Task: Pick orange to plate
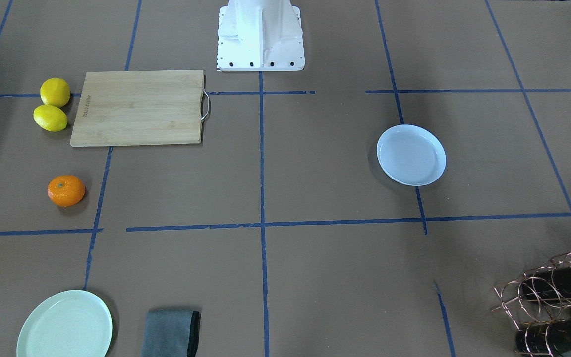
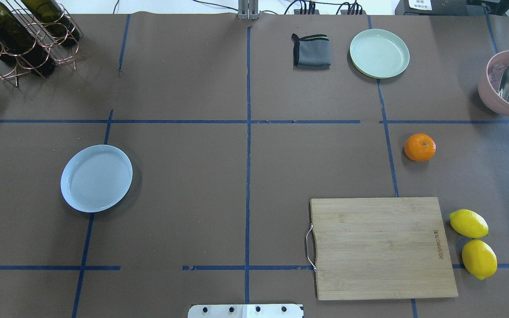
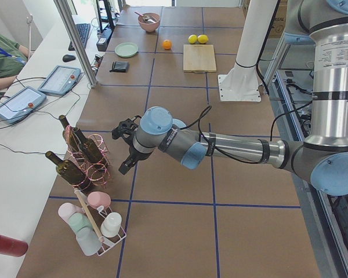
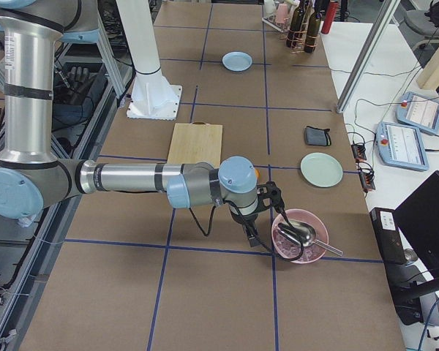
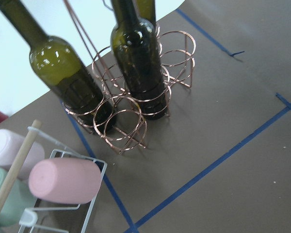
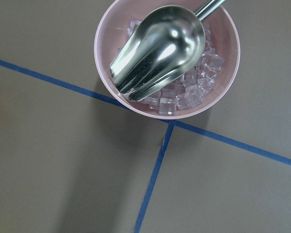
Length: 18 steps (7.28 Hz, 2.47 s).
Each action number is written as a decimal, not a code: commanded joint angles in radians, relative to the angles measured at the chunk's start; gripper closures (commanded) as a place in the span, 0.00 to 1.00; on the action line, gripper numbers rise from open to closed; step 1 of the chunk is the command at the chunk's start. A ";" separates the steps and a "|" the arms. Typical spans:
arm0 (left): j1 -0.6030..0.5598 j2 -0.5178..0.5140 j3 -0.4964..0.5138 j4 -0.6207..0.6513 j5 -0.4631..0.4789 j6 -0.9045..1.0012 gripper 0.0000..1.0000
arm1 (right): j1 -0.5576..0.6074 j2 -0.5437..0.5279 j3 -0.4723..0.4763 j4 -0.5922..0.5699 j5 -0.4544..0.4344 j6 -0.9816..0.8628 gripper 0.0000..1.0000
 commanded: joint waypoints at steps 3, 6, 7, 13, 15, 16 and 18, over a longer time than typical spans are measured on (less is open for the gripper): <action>0.342 0.021 -0.011 -0.133 0.252 -0.603 0.00 | 0.000 -0.013 -0.012 0.007 -0.001 0.002 0.00; 0.571 0.038 -0.002 -0.199 0.457 -1.029 0.42 | 0.000 -0.026 -0.011 0.008 -0.001 0.002 0.00; 0.668 0.030 0.006 -0.202 0.543 -1.135 0.41 | 0.000 -0.026 -0.011 0.008 -0.001 0.002 0.00; 0.778 -0.016 0.066 -0.202 0.622 -1.184 0.44 | 0.002 -0.039 -0.008 0.008 -0.001 0.000 0.00; 0.779 -0.017 0.064 -0.202 0.624 -1.193 1.00 | 0.002 -0.040 -0.006 0.008 -0.001 0.000 0.00; 0.778 -0.017 0.058 -0.202 0.624 -1.190 1.00 | 0.002 -0.040 -0.006 0.008 -0.001 0.000 0.00; 0.773 -0.019 0.010 -0.200 0.616 -1.185 1.00 | 0.002 -0.040 -0.005 0.008 -0.001 0.002 0.00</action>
